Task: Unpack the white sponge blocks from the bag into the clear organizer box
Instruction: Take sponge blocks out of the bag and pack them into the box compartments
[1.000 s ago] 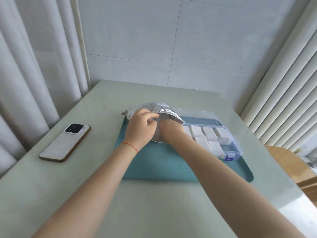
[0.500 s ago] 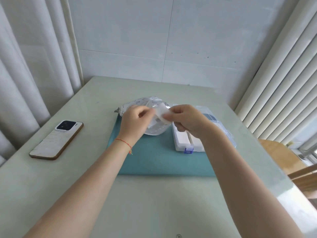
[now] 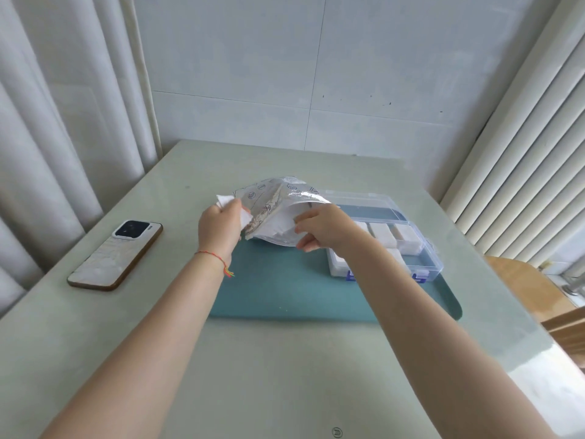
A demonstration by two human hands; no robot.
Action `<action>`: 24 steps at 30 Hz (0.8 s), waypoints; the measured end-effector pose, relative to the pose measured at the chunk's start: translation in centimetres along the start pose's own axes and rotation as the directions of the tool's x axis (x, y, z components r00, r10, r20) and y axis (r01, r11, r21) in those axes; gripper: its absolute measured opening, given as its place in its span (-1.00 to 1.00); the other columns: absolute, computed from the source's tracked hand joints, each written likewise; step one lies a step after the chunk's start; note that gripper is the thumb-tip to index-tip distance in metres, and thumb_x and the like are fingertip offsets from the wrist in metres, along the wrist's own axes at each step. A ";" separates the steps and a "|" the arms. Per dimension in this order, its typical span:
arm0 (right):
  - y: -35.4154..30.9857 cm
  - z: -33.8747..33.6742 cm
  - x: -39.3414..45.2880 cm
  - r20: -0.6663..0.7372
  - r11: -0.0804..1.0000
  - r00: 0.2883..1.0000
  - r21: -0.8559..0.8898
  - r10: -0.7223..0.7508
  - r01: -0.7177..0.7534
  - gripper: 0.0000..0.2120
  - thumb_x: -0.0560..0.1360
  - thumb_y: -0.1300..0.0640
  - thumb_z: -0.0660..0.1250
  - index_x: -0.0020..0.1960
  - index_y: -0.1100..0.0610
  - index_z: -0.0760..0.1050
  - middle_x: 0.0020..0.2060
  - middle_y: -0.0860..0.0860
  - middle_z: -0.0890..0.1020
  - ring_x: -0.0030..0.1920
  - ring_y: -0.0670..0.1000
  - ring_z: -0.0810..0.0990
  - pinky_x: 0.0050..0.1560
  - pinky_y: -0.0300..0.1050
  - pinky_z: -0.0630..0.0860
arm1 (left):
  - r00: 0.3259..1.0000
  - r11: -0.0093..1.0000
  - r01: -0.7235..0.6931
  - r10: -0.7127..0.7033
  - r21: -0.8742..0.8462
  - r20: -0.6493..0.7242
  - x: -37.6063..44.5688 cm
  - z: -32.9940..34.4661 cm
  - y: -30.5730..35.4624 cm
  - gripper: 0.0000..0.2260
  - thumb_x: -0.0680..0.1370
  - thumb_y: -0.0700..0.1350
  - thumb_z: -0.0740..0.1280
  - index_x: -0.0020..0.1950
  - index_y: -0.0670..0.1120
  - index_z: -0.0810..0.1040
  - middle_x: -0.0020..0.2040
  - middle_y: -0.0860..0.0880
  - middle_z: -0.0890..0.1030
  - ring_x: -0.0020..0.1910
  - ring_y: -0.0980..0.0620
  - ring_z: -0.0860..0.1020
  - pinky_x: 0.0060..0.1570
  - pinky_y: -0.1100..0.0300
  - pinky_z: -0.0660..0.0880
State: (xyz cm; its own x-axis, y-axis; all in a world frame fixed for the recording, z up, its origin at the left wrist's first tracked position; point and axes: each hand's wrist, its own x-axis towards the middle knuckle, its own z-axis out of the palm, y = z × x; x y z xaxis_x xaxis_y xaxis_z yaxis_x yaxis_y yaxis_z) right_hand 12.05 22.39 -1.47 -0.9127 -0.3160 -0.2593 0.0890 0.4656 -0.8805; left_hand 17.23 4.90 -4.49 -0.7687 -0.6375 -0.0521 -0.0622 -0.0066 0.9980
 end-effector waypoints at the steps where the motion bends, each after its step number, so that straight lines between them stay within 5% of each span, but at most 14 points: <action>1: -0.2 0.7 0.1 0.023 1.000 0.999 -0.008 0.029 -0.029 -0.70 0.55 0.37 0.19 0.26 0.32 0.49 -0.47 0.11 0.61 -0.56 -0.04 0.59 -0.39 -0.26 0.58 | 1.000 1.000 0.028 -0.028 0.006 0.007 0.1 0.1 -0.3 -0.79 0.55 -0.11 0.26 -0.29 -0.04 0.53 -0.30 -0.02 0.55 -0.27 -0.07 0.48 -0.20 0.08 0.49; 7: -0.4 4.7 3.1 -0.039 0.994 0.994 -0.028 0.106 -0.107 -0.80 0.52 0.36 0.26 0.11 0.43 0.50 -0.56 0.11 0.54 -0.60 -0.04 0.54 -0.55 -0.30 0.46 | 0.986 0.993 0.104 -0.096 -0.053 0.135 -0.4 0.6 -0.8 -0.82 0.57 -0.07 0.26 -0.15 -0.07 0.60 -0.10 -0.07 0.62 -0.15 -0.03 0.57 -0.16 0.01 0.65; 10: -0.8 5.8 3.9 -0.026 0.989 0.990 0.034 0.142 -0.141 -0.95 0.46 0.39 0.31 -0.09 0.29 0.50 -0.47 0.13 0.51 -0.54 0.00 0.46 -0.54 -0.30 0.37 | 0.979 0.987 0.128 -0.110 -0.100 0.169 -0.4 0.7 -1.0 -0.81 0.57 -0.08 0.27 -0.16 -0.10 0.61 -0.06 -0.13 0.65 -0.15 -0.05 0.61 -0.17 0.05 0.66; 13: -0.9 6.1 4.4 -0.013 0.982 0.984 0.062 0.177 -0.176 -0.82 0.41 0.43 0.35 -0.25 0.21 0.45 -0.43 0.10 0.47 -0.44 0.02 0.43 -0.48 -0.26 0.36 | 0.982 0.988 0.108 -0.088 -0.112 0.164 -0.3 0.7 -1.1 -0.79 0.58 -0.10 0.26 -0.20 -0.11 0.62 -0.11 -0.11 0.64 -0.17 -0.05 0.61 -0.18 0.09 0.65; 19: -0.8 3.2 3.7 -0.117 0.995 0.988 0.001 0.101 -0.101 -0.95 0.51 0.30 0.29 -0.11 0.19 0.47 -0.37 0.06 0.60 -0.65 -0.06 0.33 -0.57 -0.33 0.27 | 0.990 0.995 0.062 -0.051 -0.076 0.132 -0.1 0.6 -1.2 -0.78 0.58 -0.10 0.26 -0.20 -0.08 0.63 -0.15 -0.07 0.63 -0.18 -0.03 0.56 -0.16 0.12 0.59; 22: -0.2 0.3 1.8 -0.097 0.994 0.995 -0.103 0.018 -0.028 -0.98 0.51 0.28 0.33 -0.06 0.20 0.51 -0.36 0.06 0.65 -0.65 -0.06 0.33 -0.56 -0.32 0.26 | 0.997 0.999 -0.048 0.046 0.015 0.063 -0.4 0.4 -0.8 -0.75 0.57 -0.12 0.23 -0.26 0.01 0.61 -0.25 0.01 0.59 -0.27 0.01 0.50 -0.26 0.19 0.42; 24: 0.0 -1.5 0.2 -0.062 0.991 0.998 -0.133 -0.033 0.025 -0.93 0.51 0.27 0.35 -0.01 0.19 0.56 -0.34 0.07 0.66 -0.62 -0.05 0.32 -0.57 -0.31 0.25 | 0.993 0.993 -0.101 0.104 -0.053 0.058 -0.7 0.5 -0.2 -0.78 0.56 -0.17 0.23 -0.19 -0.01 0.62 -0.26 0.02 0.61 -0.26 0.03 0.55 -0.21 0.18 0.48</action>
State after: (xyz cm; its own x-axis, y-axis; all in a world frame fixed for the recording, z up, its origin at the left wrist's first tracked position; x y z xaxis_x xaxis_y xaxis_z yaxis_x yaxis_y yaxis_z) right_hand 11.25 23.61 -0.93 -0.9380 -0.2795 -0.2049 0.0125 0.5636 -0.8259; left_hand 17.49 5.74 -4.71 -0.8066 -0.5890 0.0504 0.0499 0.0171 0.9986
